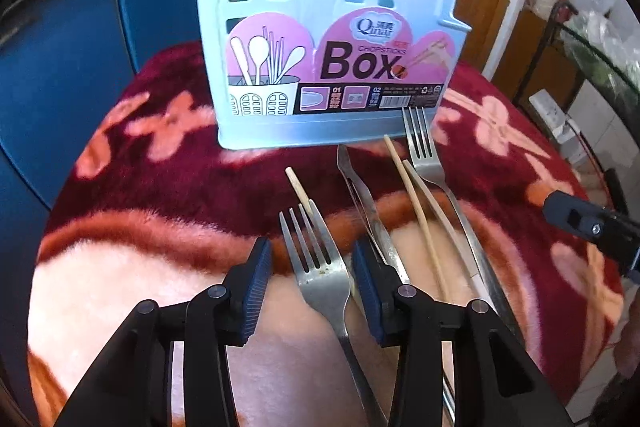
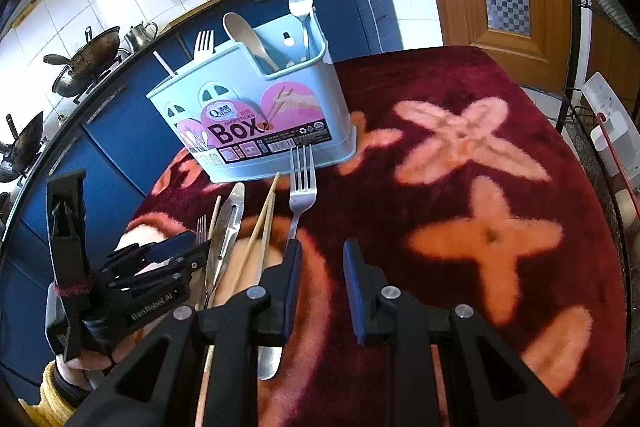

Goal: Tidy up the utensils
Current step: 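Grasp a silver fork with the left tool while the right tool grasps another silver fork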

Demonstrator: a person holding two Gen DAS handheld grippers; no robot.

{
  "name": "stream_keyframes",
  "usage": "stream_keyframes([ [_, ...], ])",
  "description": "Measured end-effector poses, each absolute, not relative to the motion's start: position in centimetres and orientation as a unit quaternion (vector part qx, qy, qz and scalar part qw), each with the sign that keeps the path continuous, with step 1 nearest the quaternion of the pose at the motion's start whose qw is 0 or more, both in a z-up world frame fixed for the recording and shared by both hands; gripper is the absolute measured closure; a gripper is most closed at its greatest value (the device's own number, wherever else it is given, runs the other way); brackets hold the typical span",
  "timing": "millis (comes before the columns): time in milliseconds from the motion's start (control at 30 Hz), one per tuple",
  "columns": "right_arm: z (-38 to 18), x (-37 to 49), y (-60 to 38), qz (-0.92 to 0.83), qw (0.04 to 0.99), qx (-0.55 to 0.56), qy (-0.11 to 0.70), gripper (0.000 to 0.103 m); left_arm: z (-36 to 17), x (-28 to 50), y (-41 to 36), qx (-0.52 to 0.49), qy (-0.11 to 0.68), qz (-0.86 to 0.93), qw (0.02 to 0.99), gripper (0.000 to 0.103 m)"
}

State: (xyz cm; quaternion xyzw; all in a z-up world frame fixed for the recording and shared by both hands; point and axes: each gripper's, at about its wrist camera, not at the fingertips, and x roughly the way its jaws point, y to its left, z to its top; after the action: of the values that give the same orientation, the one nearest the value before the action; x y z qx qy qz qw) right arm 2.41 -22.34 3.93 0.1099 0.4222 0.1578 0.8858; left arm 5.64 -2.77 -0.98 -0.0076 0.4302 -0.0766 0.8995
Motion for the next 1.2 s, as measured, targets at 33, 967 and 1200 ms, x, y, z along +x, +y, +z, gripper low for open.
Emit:
stream_keyframes([
  [33, 3.9, 2.4, -22.3, 0.158, 0.886, 0.110, 0.422, 0.079, -1.0, 5.6, -2.8, -0.008, 0.428, -0.077, 0.900, 0.064],
  [967, 2.6, 7.1, -20.7, 0.176, 0.872, 0.094, 0.447, 0.075, -0.5, 5.9, 1.6, -0.090, 0.428, -0.068, 0.896, 0.077],
  [1200, 1.5, 9.7, -19.5, 0.185, 0.865, 0.088, 0.459, 0.075, -0.7, 6.2, 2.2, -0.111, 0.430, -0.079, 0.893, 0.076],
])
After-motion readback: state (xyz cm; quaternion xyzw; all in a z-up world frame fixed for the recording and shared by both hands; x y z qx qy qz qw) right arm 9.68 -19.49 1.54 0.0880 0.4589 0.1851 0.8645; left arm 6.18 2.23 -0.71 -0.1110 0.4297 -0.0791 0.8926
